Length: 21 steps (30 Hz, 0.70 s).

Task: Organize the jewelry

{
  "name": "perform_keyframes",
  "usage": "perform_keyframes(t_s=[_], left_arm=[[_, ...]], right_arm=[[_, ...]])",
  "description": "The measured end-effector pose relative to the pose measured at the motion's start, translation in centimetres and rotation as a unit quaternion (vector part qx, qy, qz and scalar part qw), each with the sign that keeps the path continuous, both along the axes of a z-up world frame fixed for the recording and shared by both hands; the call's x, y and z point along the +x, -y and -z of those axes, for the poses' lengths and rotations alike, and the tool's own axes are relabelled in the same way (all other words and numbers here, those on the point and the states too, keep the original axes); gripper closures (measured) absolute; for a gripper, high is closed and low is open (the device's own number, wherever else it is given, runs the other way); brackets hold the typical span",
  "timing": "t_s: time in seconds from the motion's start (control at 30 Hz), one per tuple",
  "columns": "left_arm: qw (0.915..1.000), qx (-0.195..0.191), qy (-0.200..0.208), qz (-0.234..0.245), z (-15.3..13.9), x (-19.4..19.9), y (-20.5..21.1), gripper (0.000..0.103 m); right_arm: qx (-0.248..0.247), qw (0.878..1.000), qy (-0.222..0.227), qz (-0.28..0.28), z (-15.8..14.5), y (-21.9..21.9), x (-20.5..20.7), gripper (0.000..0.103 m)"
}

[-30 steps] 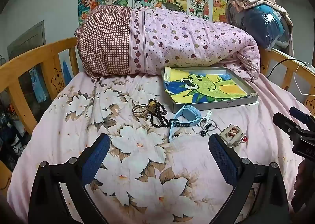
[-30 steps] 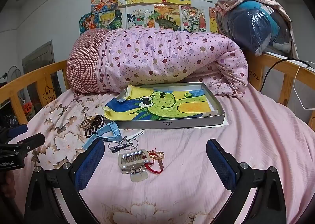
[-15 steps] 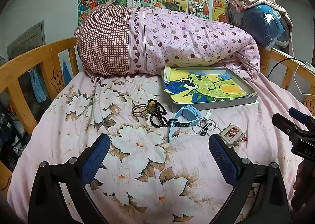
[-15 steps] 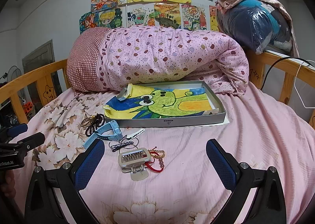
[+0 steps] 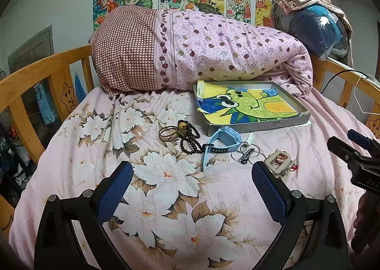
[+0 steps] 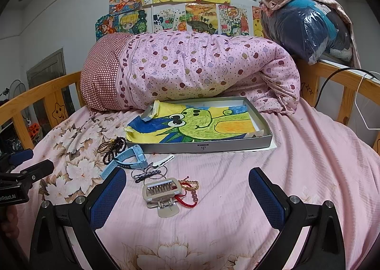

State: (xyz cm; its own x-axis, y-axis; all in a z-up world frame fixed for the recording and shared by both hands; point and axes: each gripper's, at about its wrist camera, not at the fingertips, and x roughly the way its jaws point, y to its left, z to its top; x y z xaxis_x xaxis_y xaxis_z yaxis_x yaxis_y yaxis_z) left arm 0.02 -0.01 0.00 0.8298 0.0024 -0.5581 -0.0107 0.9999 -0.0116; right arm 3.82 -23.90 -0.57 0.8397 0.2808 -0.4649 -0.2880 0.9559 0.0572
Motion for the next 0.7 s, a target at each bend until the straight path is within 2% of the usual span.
perform_keyframes(t_s=[0.3,0.33,0.7], left_arm=[[1.0000,0.000,0.000,0.000,0.0,0.0,0.0,0.005],[1.0000,0.000,0.000,0.000,0.0,0.0,0.0,0.005],[1.0000,0.000,0.000,0.000,0.0,0.0,0.0,0.005]], right_arm=[[0.000,1.000,-0.001,0.000,-0.8,0.1,0.0,0.000],[0.000,1.000,-0.002,0.000,0.4,-0.2,0.2,0.000],[0.000,1.000,-0.003,0.000,0.2,-0.2,0.2,0.000]])
